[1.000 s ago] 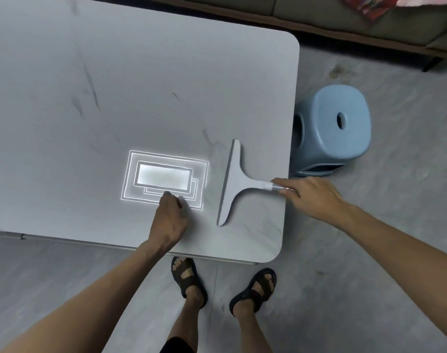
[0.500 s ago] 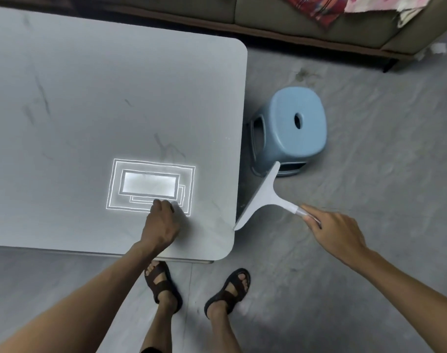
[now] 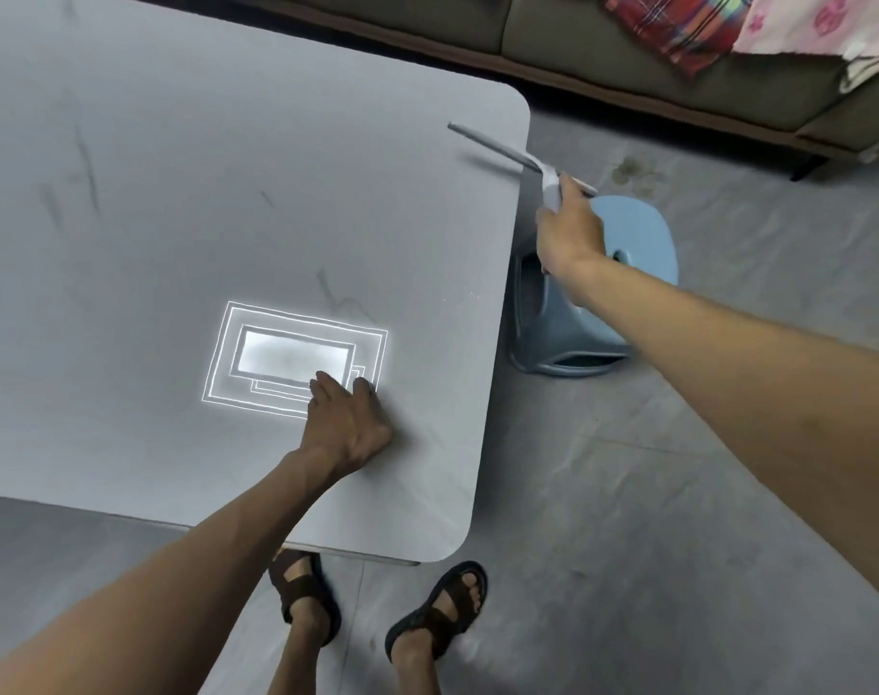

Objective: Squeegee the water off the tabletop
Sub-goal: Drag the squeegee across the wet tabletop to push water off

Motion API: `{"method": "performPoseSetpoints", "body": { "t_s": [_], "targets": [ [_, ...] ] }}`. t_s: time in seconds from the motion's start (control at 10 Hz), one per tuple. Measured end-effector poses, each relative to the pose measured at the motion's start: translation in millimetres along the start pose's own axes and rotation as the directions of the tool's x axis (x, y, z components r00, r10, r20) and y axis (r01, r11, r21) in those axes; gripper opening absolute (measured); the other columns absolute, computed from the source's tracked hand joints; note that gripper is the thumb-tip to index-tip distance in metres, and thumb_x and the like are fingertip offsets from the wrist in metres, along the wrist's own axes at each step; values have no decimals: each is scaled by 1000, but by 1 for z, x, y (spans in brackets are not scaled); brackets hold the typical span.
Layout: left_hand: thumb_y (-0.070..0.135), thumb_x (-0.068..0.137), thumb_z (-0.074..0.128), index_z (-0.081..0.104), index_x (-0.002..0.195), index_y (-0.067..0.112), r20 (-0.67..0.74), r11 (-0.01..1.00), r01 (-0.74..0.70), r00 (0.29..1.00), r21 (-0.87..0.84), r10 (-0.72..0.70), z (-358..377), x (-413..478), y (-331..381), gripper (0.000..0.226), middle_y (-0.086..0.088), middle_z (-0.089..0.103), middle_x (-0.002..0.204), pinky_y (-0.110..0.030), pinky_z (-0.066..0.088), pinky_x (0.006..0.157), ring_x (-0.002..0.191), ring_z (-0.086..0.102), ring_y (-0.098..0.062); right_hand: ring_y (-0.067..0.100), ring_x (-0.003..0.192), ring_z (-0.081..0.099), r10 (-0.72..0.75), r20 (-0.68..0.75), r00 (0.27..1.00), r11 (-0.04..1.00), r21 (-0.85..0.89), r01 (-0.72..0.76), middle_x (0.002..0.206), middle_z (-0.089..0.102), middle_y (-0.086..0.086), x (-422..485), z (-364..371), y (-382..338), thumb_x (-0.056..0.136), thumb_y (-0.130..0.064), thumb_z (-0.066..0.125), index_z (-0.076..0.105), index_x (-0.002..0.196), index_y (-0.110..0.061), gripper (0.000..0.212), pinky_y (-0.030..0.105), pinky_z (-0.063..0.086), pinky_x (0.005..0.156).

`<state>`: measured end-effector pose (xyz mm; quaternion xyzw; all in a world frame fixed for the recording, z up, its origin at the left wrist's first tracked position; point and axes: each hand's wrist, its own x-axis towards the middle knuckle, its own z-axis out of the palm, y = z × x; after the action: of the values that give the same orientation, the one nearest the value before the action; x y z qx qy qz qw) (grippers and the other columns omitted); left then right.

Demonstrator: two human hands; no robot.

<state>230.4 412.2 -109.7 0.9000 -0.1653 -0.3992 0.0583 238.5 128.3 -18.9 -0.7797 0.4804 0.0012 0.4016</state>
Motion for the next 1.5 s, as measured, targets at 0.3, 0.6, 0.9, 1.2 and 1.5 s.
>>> {"method": "performPoseSetpoints", "body": {
  "t_s": [0.3,0.6,0.9,1.2,1.5],
  "targets": [
    [23,56,26,32,130,0,136,994,87,988,-72,-76,-7,11,1,77,-52,13,140,-53,15,116,136,6,-64,34,112,56,1,-24,1000,978,-209,-6,124,56,13,50,43,-63,95,-9,32,35,143,-16,49,35,48,87],
    [22,71,42,36,127,4,180,998,32,983,-52,-22,-18,-4,2,59,-51,2,144,-51,12,120,140,1,-60,40,88,58,-230,235,944,876,-373,306,101,63,22,-45,26,3,95,-7,36,24,150,-21,58,43,52,74],
    [36,63,47,35,142,2,115,998,3,993,-55,3,-22,-23,2,87,-26,14,154,-53,26,116,142,19,-45,36,76,61,-279,306,910,825,-408,390,83,64,16,-142,-23,108,96,-11,49,33,148,-28,57,44,53,67],
    [25,61,39,48,116,-2,84,993,-110,991,53,105,-18,-49,-9,61,-24,46,123,-47,46,93,108,50,-38,26,66,55,-216,356,909,829,-426,363,76,62,12,-200,-65,168,92,-8,52,41,145,-27,57,32,42,59],
    [6,75,54,45,105,2,140,966,-243,963,90,229,3,-72,-37,31,-25,43,121,-35,31,75,102,44,-38,30,66,60,-294,383,876,695,-544,470,78,67,12,-181,-95,132,91,-14,51,38,144,-37,59,33,43,56]
  ]
}}
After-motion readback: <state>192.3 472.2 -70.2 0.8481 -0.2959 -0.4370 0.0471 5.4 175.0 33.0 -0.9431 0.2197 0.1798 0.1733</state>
